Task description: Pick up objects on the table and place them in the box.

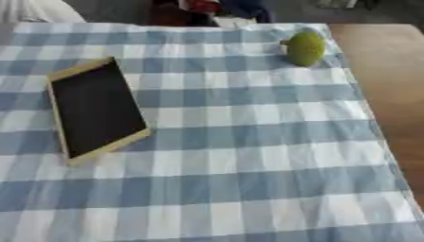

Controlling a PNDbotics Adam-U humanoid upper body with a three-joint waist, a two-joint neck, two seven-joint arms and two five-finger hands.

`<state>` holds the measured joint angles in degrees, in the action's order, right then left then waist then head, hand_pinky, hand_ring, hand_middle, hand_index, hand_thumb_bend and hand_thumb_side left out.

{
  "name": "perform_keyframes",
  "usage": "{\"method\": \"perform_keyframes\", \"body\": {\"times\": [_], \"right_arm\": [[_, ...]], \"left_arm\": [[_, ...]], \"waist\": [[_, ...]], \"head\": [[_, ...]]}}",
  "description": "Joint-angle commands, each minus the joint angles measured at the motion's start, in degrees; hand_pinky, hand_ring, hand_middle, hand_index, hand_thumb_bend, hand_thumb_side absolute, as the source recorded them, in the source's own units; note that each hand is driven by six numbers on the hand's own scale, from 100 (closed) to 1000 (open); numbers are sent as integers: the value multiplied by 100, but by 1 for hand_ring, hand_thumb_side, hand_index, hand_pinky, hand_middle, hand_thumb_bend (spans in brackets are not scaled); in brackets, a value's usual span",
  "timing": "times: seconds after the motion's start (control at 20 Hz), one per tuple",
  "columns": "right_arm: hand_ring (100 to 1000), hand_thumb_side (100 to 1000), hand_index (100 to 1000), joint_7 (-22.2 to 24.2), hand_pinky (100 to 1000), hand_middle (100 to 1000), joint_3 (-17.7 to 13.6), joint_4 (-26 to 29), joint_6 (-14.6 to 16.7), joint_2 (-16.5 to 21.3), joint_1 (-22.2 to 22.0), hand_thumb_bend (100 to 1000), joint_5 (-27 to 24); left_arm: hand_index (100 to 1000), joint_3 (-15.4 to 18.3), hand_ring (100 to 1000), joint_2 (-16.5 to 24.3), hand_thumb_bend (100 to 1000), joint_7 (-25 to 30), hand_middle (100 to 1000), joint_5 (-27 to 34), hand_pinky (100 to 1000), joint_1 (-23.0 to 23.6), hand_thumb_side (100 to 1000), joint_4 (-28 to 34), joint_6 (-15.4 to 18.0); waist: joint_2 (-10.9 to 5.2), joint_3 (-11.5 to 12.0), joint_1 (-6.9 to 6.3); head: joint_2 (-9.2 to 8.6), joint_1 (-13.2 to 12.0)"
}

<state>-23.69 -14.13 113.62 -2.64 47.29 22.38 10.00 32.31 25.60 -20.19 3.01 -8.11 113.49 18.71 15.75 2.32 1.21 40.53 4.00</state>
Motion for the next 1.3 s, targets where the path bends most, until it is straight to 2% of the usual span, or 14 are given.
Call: {"method": "perform_keyframes", "body": {"times": [0.05,0.2,0.25,0.5,0.75,0.95,1.0,1.05,1.15,1.3], "right_arm": [[737,428,732,221,791,693,49,-128,-156,468,244,100,45],[772,510,760,481,808,734,224,-500,-296,737,601,100,-18],[772,510,760,564,808,734,303,-632,-353,819,730,100,-40],[822,608,797,973,836,790,798,-1293,-591,1070,1381,100,7],[861,677,833,1365,860,832,1389,-1929,-752,1101,1922,100,310],[887,680,859,1690,876,859,1846,-2458,-656,993,2289,124,632],[888,678,866,1881,876,861,1918,-2738,-535,946,2414,127,752],[888,680,878,2364,875,863,1925,-3274,-222,851,2657,125,970],[891,630,890,3459,874,861,1788,-4250,588,632,3116,147,1490],[900,521,890,4380,876,857,1624,-4987,1458,447,3417,190,2043]], "left_arm": [[884,26,567,117,138,26,750,-13,692,-30,437,110,5],[884,4,566,127,137,45,750,-6,692,-27,437,110,2],[884,-6,566,132,137,54,750,-2,692,-27,437,110,1],[884,-39,565,153,136,94,750,16,692,-28,437,110,0],[884,-71,564,180,135,128,750,35,692,-43,437,110,2],[884,-92,564,207,135,154,750,45,692,-57,437,110,1],[884,-97,564,212,135,161,750,48,692,-60,437,110,-1],[883,-101,563,213,135,167,750,50,692,-58,437,110,-6],[883,-89,563,208,135,162,749,47,691,-43,437,110,-16],[883,-77,563,203,134,150,749,35,691,-29,438,110,-23]], "waist": [[-86,11,-3],[-101,38,-1],[-106,49,1],[-115,104,14],[-119,160,37],[-123,195,66],[-129,205,74],[-140,209,79],[-153,192,82],[-159,175,82]], "head": [[41,26],[54,63],[60,76],[77,133],[86,168],[94,181],[99,187],[109,191],[118,180],[117,167]]}}
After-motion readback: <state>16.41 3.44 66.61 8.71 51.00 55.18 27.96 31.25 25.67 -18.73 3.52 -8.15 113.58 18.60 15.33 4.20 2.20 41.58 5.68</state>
